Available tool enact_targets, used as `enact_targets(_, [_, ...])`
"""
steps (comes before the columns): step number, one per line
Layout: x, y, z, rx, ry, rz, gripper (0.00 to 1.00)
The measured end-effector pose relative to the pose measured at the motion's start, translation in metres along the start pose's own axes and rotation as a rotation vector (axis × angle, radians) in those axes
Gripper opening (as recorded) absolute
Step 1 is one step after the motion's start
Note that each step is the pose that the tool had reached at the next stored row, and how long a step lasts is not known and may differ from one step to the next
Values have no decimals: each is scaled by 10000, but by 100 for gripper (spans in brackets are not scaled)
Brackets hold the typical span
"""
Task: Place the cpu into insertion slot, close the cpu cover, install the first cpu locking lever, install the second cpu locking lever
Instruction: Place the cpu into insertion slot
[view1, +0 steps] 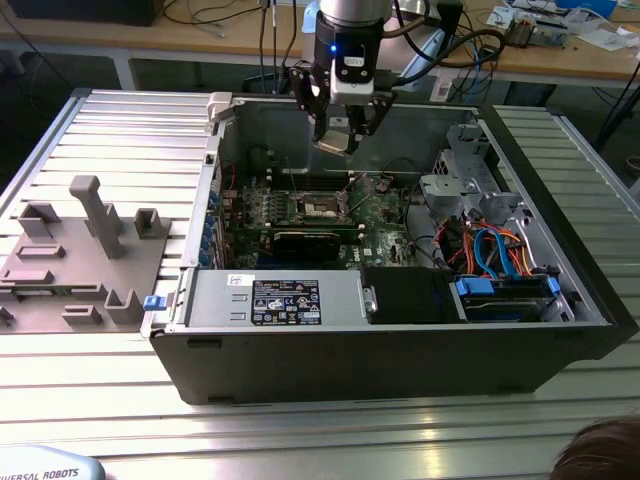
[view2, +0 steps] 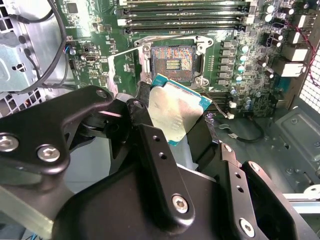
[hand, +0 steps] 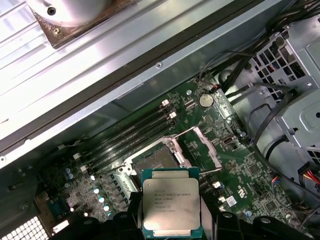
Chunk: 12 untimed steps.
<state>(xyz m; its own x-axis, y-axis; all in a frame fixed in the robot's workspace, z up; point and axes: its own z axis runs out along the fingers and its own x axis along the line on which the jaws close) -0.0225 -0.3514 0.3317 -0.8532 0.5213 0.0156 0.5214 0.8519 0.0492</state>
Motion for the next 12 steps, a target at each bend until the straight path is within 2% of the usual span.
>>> enact_targets(12, [0, 0, 2, 7, -20, 268, 55])
